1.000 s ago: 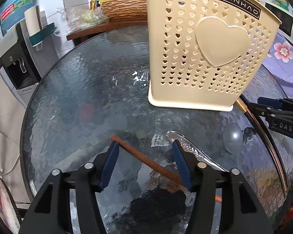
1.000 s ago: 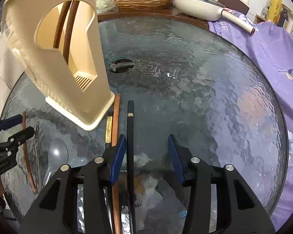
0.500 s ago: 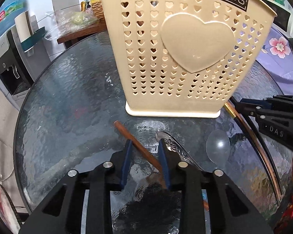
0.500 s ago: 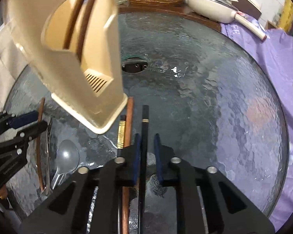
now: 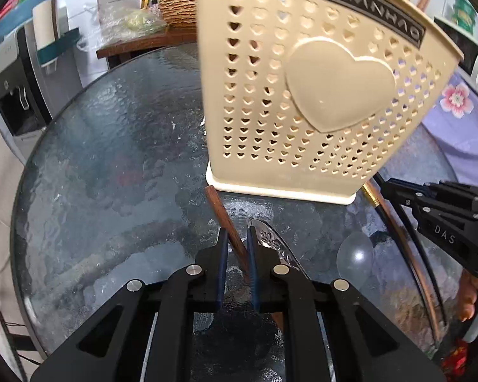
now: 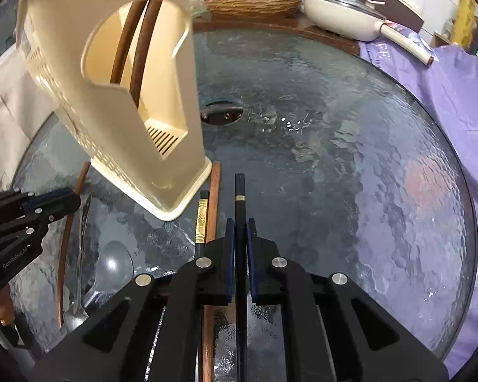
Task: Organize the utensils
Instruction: 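Grip the black gold-banded chopstick with the right tool while the left tool reaches a wooden chopstick, then close the left tool on the wooden chopstick and raise it upright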
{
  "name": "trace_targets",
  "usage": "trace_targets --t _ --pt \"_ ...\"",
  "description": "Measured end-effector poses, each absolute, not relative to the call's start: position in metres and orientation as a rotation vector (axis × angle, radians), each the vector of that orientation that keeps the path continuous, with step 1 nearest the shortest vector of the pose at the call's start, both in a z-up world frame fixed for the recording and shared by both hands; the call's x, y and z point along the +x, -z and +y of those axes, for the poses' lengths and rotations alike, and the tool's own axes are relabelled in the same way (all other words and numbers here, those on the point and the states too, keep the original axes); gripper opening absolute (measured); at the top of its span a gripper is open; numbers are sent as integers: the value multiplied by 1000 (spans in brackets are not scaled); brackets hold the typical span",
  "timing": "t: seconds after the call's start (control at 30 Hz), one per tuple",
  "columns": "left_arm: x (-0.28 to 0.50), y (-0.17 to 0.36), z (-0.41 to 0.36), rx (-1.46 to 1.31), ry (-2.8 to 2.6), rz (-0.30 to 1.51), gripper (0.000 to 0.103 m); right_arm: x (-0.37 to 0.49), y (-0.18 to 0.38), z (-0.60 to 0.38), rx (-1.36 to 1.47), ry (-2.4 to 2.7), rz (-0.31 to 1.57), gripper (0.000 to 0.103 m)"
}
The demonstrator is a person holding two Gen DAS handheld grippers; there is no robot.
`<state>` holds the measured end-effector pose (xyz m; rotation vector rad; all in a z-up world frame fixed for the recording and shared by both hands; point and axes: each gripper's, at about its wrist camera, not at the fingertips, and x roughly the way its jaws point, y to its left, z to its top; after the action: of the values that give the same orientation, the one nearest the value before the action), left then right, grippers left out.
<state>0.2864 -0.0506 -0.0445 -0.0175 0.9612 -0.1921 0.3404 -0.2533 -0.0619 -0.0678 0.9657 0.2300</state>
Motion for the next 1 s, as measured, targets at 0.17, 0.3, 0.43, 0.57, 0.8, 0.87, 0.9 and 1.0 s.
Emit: trace_targets --t 0.17,0.3,0.43,0.57,0.8,0.87,0.9,1.0 --pt "279 29 -43 -36 209 908 0 332 47 -271 5 -219 904 8" --pt "275 18 -44 -36 231 882 0 326 39 -280 40 -216 875 8" --pt "277 15 -41 -37 230 891 0 326 40 -283 44 -213 887 8" --pt "272 22 -46 7 198 898 21 326 43 -284 47 -213 901 8" --pt "257 44 -58 34 210 956 36 324 48 -287 53 -219 914 8" --pt "254 49 -60 45 210 963 36 324 50 -288 60 -220 920 8" --pt "251 50 -63 68 194 956 35 324 50 -287 62 -220 920 8" --pt "247 50 -62 66 188 957 34 322 51 -287 62 -224 921 8"
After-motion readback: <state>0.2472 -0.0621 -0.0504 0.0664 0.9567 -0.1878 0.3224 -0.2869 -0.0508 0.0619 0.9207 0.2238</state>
